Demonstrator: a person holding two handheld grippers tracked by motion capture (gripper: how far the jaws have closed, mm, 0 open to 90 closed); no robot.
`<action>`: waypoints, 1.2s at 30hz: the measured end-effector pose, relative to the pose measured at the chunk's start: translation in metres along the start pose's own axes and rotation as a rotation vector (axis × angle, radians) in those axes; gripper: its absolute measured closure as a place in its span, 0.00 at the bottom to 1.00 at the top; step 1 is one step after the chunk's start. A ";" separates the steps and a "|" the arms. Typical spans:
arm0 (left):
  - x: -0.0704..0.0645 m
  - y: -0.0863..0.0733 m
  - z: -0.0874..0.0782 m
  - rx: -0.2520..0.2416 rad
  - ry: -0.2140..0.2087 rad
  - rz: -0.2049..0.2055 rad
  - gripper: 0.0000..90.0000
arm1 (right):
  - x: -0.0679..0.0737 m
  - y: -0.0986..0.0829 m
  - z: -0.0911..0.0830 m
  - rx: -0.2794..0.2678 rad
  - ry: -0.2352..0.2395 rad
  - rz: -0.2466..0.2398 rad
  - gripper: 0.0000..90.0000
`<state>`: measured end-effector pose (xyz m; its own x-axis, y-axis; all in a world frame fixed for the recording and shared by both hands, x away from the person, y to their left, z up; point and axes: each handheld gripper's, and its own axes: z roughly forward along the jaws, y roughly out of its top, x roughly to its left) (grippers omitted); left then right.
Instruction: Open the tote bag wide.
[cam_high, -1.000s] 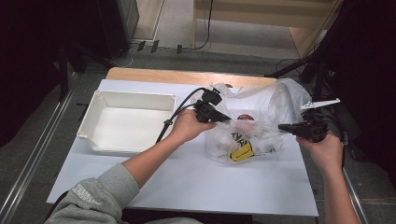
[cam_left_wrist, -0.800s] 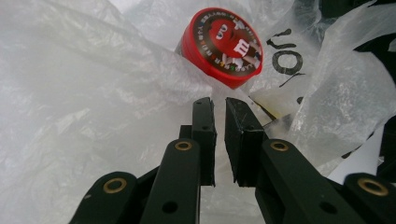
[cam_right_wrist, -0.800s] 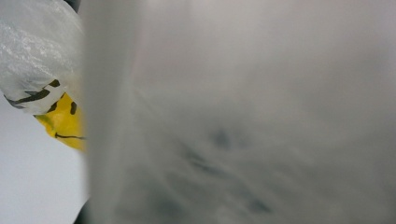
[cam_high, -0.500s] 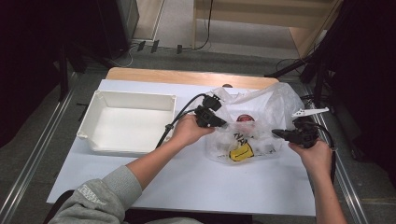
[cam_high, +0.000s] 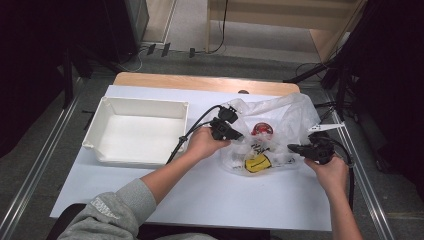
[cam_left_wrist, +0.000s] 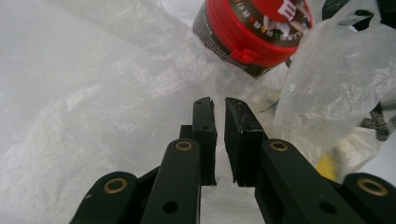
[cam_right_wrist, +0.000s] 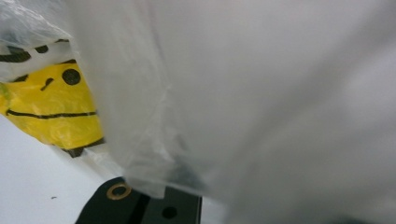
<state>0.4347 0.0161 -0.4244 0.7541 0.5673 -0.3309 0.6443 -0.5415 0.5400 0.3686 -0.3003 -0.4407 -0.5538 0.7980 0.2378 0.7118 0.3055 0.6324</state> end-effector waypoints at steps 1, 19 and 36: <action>0.001 -0.001 0.001 0.000 -0.003 -0.009 0.93 | 0.000 -0.002 0.001 -0.003 0.005 0.005 1.00; 0.013 -0.011 0.021 0.005 0.001 -0.026 0.93 | -0.008 -0.023 0.019 0.004 0.013 0.020 1.00; 0.015 -0.031 0.031 -0.092 0.047 0.039 0.96 | -0.015 -0.036 0.022 -0.056 0.023 0.024 1.00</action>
<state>0.4297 0.0222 -0.4701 0.7700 0.5769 -0.2725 0.5988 -0.5060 0.6208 0.3609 -0.3116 -0.4836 -0.5469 0.7925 0.2699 0.7003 0.2564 0.6662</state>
